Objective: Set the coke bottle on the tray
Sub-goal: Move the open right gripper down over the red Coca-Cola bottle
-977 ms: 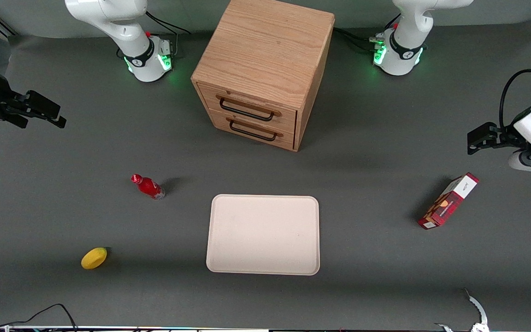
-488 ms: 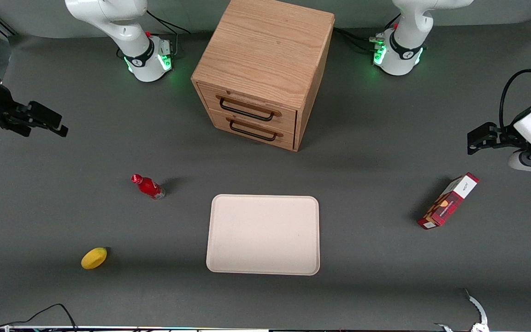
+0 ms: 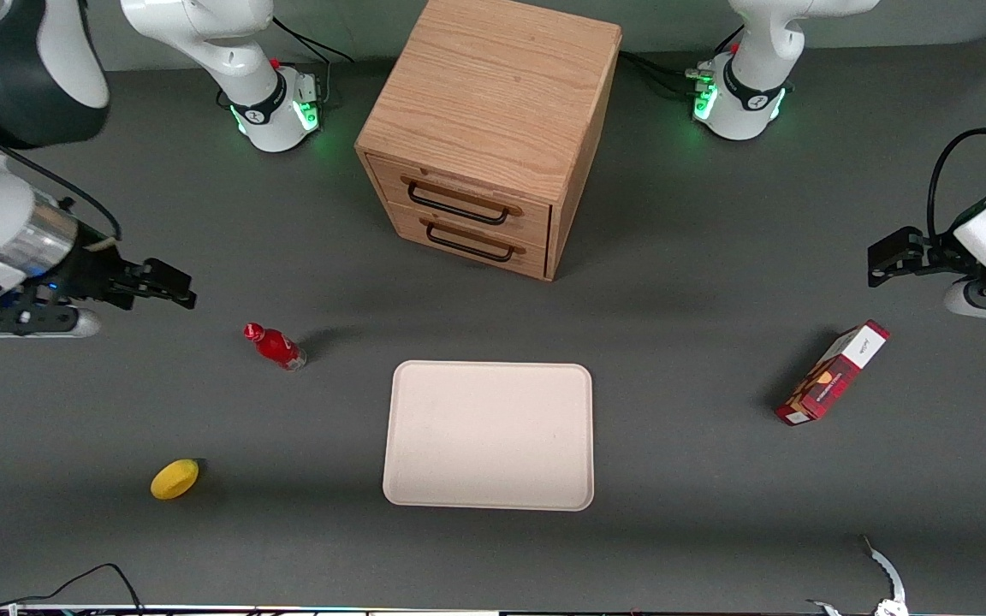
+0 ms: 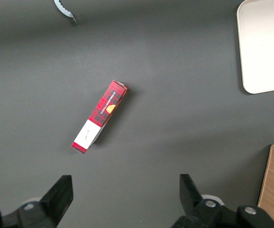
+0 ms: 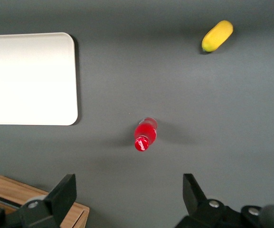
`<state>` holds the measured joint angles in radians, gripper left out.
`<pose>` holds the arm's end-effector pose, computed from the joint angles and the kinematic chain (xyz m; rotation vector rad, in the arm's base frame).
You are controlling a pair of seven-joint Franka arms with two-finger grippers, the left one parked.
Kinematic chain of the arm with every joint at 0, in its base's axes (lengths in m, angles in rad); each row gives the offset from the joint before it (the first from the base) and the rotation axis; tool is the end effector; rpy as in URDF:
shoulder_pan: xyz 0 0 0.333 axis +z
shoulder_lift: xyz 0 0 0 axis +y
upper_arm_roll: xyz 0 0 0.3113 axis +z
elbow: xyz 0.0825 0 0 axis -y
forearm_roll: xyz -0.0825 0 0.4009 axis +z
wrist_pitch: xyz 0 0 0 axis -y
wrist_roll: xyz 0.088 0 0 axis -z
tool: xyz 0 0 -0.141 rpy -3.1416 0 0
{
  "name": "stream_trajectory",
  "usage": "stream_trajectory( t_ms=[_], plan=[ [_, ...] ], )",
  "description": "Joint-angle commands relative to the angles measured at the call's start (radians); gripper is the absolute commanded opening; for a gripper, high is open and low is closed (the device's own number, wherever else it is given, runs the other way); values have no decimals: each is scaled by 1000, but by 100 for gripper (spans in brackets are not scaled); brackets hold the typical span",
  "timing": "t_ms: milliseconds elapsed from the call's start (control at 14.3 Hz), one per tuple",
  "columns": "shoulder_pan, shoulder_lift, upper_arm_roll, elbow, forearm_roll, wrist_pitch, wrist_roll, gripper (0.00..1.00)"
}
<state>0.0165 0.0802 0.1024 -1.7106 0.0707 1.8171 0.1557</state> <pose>0.6030 0.0787 0.4917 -3.0605 0.0820 -0.0243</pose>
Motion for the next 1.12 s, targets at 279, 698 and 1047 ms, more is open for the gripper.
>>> stream_trajectory(
  t_ms=[279,698,1047],
  plan=[
    [-4,-33,29,-291,-57,296,-13,97],
    [-4,-8,34,-408,-92,444,-18,95],
    [-3,32,36,-434,-104,527,-16,95]
  ],
)
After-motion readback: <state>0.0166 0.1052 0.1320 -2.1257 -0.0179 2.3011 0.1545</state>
